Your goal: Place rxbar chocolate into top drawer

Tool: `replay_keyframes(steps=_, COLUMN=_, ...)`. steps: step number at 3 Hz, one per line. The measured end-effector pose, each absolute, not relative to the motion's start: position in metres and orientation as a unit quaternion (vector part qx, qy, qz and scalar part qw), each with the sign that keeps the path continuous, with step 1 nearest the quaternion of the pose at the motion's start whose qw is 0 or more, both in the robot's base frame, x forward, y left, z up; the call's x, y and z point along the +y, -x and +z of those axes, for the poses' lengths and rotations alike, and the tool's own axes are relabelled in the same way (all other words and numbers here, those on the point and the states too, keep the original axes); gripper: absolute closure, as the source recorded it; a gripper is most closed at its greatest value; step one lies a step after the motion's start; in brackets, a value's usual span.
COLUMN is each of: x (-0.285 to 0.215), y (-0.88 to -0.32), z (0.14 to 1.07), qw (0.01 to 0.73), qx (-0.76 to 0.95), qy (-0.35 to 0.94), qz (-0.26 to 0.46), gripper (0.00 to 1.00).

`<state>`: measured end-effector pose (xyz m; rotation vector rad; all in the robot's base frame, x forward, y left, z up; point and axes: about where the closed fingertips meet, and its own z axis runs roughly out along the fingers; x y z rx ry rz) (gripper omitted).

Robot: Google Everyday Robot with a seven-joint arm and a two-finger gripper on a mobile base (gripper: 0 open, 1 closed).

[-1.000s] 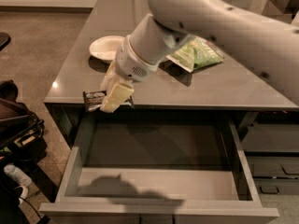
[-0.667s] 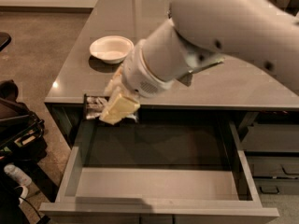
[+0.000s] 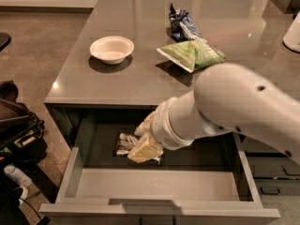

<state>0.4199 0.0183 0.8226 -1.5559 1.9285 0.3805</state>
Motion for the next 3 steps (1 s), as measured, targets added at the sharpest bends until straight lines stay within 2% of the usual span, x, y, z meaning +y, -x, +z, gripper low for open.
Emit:
replay_keyframes(steps=1, x=0.003, y=-0.444, z=0.75, qw=0.293, qx=0.747, qy=0.574, qz=0.164, gripper=1.0)
replay_keyframes(steps=3, x=0.007, y=-0.446, z=0.73, qw=0.279, qx=0.756, qy=0.567, qz=0.172, gripper=1.0)
